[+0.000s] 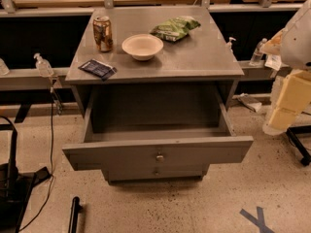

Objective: Close top drawer

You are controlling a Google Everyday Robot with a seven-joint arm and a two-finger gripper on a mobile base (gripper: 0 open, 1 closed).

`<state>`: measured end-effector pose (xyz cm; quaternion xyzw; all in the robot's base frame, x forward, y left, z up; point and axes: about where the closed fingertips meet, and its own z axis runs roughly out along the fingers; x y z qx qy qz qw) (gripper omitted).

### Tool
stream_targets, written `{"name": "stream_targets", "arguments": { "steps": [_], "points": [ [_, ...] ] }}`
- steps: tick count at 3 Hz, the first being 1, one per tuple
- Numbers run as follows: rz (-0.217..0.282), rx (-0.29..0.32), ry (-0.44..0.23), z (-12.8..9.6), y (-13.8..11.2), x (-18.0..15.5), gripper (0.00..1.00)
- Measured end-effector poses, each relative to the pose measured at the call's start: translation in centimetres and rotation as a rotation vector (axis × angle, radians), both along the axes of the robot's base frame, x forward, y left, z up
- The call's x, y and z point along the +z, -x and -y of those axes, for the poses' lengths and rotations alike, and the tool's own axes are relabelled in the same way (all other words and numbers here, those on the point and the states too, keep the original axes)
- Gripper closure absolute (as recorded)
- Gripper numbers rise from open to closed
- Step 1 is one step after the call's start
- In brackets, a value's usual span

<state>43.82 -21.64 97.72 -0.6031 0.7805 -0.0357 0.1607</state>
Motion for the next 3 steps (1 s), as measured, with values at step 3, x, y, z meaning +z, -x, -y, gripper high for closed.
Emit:
{"name": "stream_targets", "arguments": {
  "steps": [3],
  "points": [
    [-0.038, 0.170, -0.128, -4.6, -3.5, -9.4, 0.00]
  ]
}}
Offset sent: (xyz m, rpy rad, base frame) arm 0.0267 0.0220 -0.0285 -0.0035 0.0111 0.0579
